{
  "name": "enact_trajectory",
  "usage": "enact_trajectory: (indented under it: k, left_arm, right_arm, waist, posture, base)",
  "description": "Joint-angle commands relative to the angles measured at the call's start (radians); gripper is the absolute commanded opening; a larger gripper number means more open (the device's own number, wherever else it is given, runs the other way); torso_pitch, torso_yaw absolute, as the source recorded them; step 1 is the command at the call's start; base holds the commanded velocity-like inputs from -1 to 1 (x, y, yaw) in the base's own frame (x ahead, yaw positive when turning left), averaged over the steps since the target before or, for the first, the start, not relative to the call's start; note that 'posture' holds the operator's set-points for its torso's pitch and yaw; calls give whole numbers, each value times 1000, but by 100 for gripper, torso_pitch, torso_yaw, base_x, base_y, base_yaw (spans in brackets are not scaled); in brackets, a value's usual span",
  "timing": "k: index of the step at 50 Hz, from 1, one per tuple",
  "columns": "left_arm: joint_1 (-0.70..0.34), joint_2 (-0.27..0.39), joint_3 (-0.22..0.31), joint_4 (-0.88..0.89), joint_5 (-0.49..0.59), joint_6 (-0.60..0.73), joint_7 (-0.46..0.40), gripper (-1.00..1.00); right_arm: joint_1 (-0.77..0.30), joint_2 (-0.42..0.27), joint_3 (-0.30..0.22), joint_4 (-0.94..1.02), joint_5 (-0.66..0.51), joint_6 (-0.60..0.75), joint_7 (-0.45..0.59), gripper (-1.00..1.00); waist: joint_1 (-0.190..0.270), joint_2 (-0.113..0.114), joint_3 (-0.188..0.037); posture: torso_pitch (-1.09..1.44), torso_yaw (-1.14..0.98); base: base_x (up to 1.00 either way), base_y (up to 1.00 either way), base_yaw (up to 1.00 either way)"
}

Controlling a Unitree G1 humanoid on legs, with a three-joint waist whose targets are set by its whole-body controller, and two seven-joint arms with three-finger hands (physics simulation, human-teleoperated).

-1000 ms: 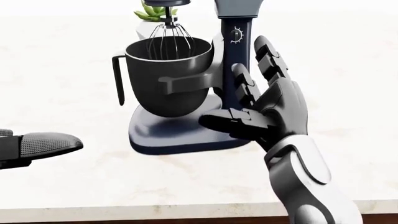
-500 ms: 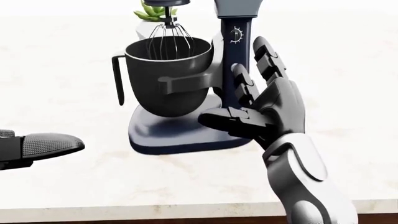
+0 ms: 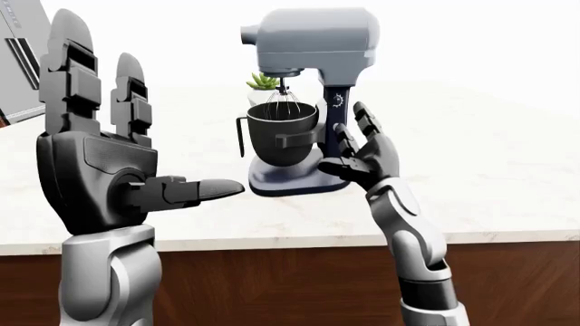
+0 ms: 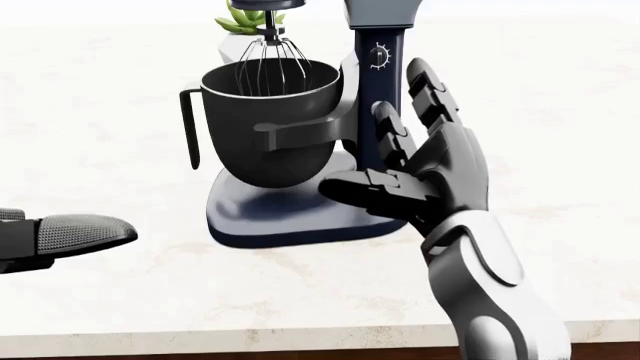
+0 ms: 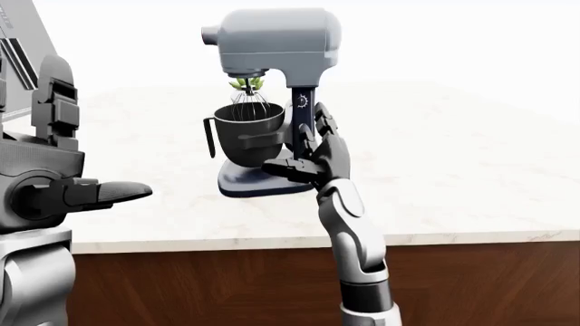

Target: Open the stand mixer head.

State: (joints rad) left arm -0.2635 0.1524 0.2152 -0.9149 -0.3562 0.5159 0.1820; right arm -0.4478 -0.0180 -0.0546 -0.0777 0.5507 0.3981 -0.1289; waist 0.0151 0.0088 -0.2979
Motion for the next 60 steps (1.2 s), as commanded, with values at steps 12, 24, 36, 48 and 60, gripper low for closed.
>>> enact_trajectory:
  k: [12,24,36,48,60]
  left_arm:
    - [-20,5,3,-13,0,-17,-2,100]
    - [-22,4,1,-10,1,-17,0,100]
    - [-20,3,-2,-9,5,-20,-2,99]
    - [-18,1,-1,-5,7,-23,-5,99]
    - [-17,0,-1,-9,8,-19,-4,100]
  right_arm:
    - [-46,0,-2,-7,-2,-39,12,100]
    - [-67,-2,-5,24,-1,-52,16,100]
    - [-76,-2,-4,51,-6,-69,22,100]
    - [-92,-4,-6,88,-10,-88,29,100]
    - [-91,-5,-7,110,-13,-99,33,100]
  waist:
    - [0,3,-4]
    - [0,3,-4]
    - [0,3,-4]
    - [0,4,-4]
    - [0,3,-4]
  posture:
    - [-41,0]
    - [-41,0]
    - [-41,0]
    - [-41,0]
    - [-41,0]
  base:
    - [0,0,0]
    - [0,0,0]
    - [0,0,0]
    - [0,0,0]
    - [0,0,0]
